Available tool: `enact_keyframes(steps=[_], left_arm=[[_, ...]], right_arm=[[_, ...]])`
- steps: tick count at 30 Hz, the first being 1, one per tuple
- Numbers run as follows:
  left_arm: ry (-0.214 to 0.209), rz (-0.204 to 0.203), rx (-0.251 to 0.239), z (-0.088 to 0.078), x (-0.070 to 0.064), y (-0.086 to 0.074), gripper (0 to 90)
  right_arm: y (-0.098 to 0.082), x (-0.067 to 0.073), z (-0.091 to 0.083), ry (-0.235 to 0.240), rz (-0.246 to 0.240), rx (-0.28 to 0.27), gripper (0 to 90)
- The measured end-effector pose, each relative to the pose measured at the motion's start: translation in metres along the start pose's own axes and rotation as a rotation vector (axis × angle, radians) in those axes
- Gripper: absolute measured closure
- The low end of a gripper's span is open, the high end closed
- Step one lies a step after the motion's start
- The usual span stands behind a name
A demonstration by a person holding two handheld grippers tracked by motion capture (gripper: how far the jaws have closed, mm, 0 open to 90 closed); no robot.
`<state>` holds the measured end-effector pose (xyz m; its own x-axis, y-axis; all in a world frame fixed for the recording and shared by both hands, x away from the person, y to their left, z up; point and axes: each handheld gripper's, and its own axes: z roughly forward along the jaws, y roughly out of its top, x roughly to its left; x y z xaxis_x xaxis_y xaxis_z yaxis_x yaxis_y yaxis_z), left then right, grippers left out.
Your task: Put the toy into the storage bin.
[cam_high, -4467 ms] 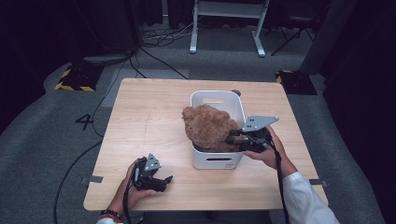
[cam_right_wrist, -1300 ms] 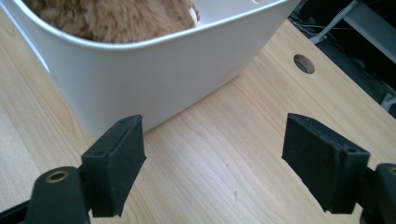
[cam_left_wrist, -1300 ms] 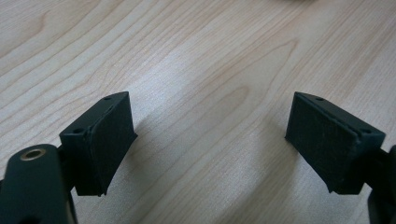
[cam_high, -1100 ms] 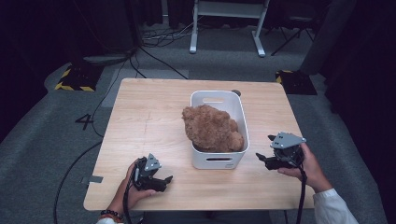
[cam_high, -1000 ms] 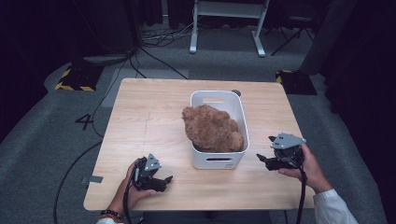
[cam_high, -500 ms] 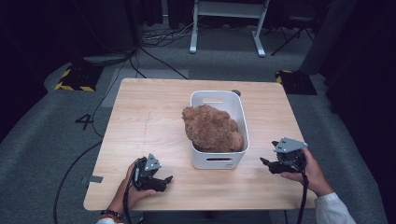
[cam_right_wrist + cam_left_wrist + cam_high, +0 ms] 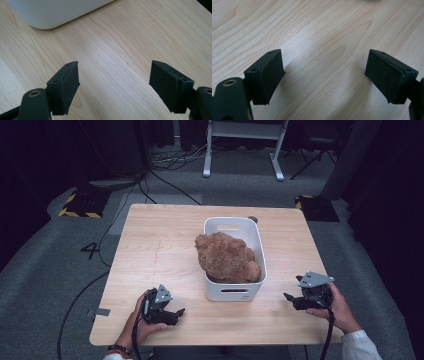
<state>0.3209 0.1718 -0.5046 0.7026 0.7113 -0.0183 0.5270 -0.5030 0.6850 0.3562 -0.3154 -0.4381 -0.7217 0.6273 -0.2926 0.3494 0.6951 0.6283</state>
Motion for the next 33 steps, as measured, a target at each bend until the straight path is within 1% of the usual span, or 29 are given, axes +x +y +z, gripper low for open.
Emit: enact_keyframes(steps=[4,9,17,25,26,27,28,31,33], left_arm=[[0.000,0.000,0.000,0.000,0.000,0.000,15.4],[0.000,0.000,0.000,0.000,0.000,0.000,15.3],[0.000,0.000,0.000,0.000,0.000,0.000,15.4],[0.000,0.000,0.001,0.000,0.000,0.000,15.3],[0.000,0.000,0.000,0.000,0.000,0.000,15.4],[0.000,0.000,0.000,0.000,0.000,0.000,15.3],[0.000,0.000,0.000,0.000,0.000,0.000,15.4],[0.000,0.000,0.000,0.000,0.000,0.000,15.3],[0.000,0.000,0.000,0.000,0.000,0.000,15.3]], right_arm=[[-0.003,0.000,0.001,0.001,0.007,0.007,24.1],[-0.008,0.001,0.001,0.004,-0.001,0.007,24.1],[-0.019,0.003,0.005,0.008,-0.008,0.032,24.1],[-0.031,0.003,0.008,0.013,0.015,0.055,24.3],[-0.035,0.003,0.009,0.014,0.016,0.060,24.3],[-0.035,0.003,0.009,0.014,0.016,0.060,24.3],[-0.038,0.003,0.010,0.018,0.029,0.061,24.5],[-0.042,0.003,0.011,0.019,0.031,0.062,24.5],[-0.046,0.003,0.010,0.021,0.046,0.053,24.5]])
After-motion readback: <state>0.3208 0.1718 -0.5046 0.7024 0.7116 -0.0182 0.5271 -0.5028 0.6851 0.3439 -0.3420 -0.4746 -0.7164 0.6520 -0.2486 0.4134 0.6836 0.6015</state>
